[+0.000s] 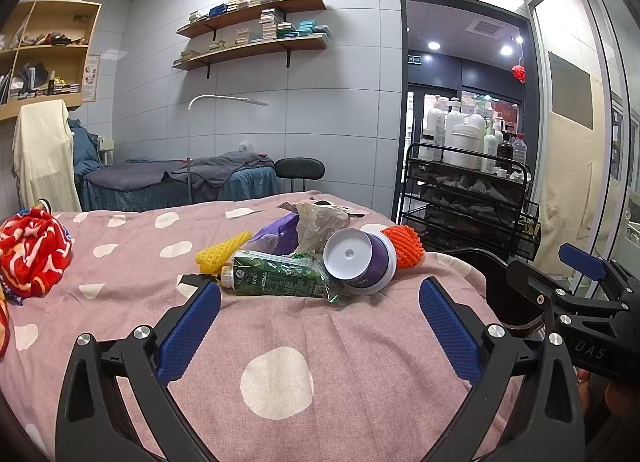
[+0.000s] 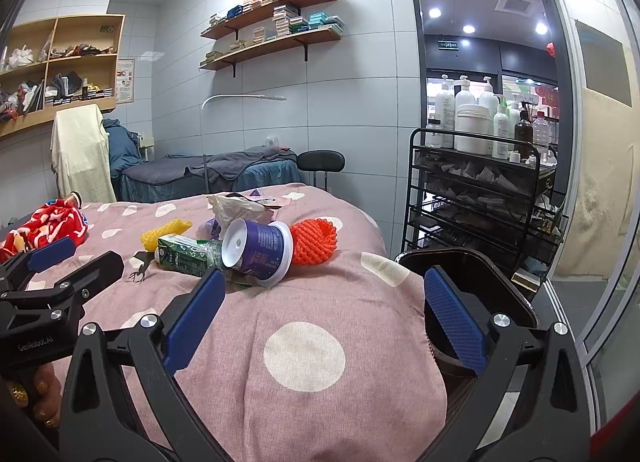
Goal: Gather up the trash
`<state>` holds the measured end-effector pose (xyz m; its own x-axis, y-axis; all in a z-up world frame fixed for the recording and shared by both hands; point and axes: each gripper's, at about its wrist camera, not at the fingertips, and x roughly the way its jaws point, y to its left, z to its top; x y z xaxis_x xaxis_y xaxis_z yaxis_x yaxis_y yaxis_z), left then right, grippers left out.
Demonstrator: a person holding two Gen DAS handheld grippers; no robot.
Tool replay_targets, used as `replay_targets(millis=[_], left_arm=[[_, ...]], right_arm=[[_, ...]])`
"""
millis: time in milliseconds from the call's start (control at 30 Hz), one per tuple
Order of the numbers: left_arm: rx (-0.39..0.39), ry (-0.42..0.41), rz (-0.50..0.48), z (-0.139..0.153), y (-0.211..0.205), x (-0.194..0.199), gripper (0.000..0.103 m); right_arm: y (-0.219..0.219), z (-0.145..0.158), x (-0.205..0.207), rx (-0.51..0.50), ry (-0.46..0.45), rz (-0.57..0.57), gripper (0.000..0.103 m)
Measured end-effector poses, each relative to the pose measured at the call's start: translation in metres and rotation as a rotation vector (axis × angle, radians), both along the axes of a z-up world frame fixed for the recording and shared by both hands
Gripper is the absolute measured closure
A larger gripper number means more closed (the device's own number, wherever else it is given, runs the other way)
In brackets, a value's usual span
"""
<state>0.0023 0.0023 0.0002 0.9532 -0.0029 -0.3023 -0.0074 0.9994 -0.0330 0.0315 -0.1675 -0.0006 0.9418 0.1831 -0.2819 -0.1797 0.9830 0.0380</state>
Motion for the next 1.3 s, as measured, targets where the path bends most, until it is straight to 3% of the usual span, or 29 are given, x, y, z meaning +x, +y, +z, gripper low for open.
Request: replay_targets(millis=[1300], left_arm=[[-0.005,0.034,0.006,-0.01,-0.001,0.0,0.005]], right_arm=[[0.004,-0.007,0.009,-0.011,0.035,0.014,0.005]])
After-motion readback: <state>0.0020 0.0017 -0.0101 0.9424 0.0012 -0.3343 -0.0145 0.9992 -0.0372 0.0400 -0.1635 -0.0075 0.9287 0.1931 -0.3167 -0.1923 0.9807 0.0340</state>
